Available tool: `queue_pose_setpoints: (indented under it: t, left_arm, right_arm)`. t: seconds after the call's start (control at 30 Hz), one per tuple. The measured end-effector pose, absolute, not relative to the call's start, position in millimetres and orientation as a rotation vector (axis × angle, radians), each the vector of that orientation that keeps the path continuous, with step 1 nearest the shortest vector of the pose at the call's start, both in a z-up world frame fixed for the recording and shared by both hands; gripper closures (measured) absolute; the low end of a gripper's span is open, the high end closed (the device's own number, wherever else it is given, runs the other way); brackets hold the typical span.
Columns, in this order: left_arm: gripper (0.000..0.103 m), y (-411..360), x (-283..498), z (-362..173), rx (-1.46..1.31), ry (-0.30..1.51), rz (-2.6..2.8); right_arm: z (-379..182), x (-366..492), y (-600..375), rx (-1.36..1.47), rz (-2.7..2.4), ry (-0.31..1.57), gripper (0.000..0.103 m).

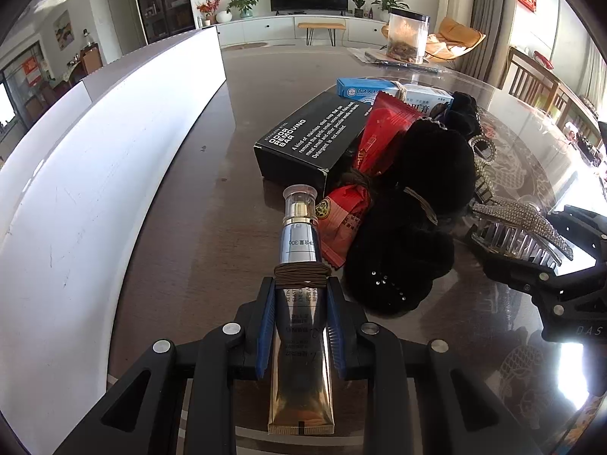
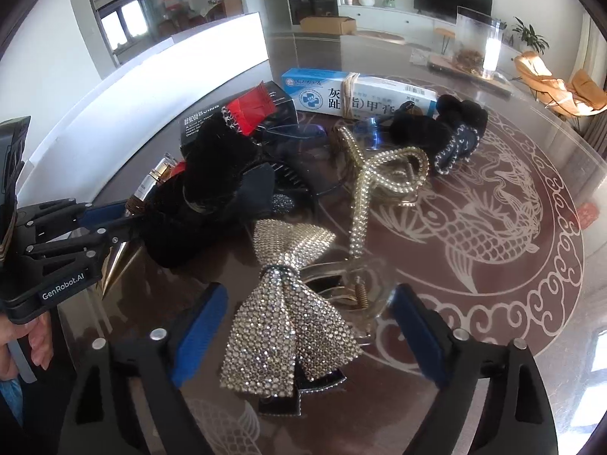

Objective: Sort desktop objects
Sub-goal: 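Carry the tube and bow clip into the white bin and open both tools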

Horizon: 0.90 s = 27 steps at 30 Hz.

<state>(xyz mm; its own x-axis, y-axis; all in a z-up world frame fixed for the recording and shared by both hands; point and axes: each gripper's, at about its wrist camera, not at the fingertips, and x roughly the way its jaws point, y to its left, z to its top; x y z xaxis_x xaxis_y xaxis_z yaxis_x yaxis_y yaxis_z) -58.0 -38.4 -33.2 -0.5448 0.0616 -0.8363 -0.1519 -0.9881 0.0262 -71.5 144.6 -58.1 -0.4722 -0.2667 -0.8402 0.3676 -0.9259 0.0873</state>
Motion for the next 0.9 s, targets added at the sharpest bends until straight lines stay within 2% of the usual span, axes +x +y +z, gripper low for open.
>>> queue_pose_setpoints:
  t: [0.03,0.4,0.6,0.77,0.9]
  left_arm:
    - [0.078,-38,-58,-33,-1.431,0.145,2.655]
    - [0.078,-35,-34,-8,-1.256,0.117,2.730]
    - [0.078,-43,-17,14,-1.223,0.020,2.742]
    - [0.078,-91,-4,70,-1.148,-0.150,2.785]
    - [0.078,-157,-13,114,-1.116,-0.207,2.913]
  right_arm:
    - [-56,-71,146,1.346,-2.417,0.158,0.052]
    - [-18,-38,180,1.290,-2.463,0.033,0.052]
    - [5,-27,180,1.250,-2.459,-0.009,0.052]
    - [30,-33,146,1.174,-2.411,-0.015,0.052]
    - [61,-49,84,1.055,-2.339,0.028,0.052]
